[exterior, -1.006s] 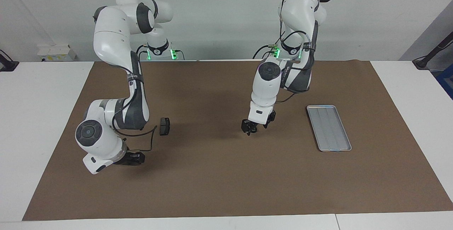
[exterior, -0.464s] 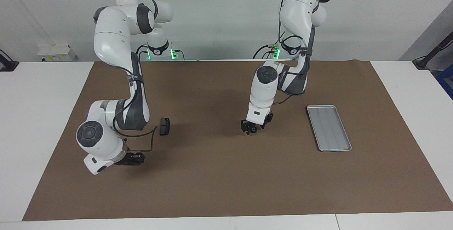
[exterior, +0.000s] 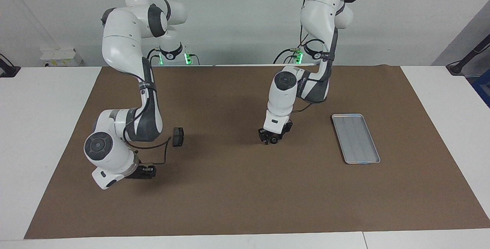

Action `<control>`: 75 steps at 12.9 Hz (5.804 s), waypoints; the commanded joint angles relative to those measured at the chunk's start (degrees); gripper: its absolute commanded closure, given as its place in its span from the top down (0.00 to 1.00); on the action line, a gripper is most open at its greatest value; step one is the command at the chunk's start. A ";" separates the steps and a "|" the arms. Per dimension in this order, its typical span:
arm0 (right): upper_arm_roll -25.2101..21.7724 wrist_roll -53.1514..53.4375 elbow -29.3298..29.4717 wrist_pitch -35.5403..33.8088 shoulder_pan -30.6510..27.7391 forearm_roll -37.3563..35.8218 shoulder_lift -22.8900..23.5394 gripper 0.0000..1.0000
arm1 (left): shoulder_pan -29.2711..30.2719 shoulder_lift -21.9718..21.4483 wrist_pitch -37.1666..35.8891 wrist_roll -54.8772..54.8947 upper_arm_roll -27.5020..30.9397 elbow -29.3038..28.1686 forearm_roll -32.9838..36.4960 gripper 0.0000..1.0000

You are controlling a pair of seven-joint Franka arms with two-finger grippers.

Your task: Pick bearing gear from pile to tray

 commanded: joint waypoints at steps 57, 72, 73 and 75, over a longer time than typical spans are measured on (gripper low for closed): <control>-2.23 5.54 -10.35 -11.99 8.59 8.55 -33.87 1.00 | 15.57 -14.29 0.25 27.46 1.22 -9.87 -14.87 0.95; -2.32 -3.90 -23.91 -10.14 2.07 4.68 -47.25 1.00 | 1.66 -2.33 -1.33 4.93 1.22 -1.86 0.08 0.58; -2.32 -3.82 -23.82 -10.06 1.81 4.85 -47.25 1.00 | 1.48 -2.33 -1.33 4.66 1.22 -1.86 0.08 0.58; -2.32 -3.90 -24.00 -10.06 1.54 4.77 -47.25 1.00 | 1.30 -2.42 -1.42 4.66 1.22 -2.47 0.08 0.57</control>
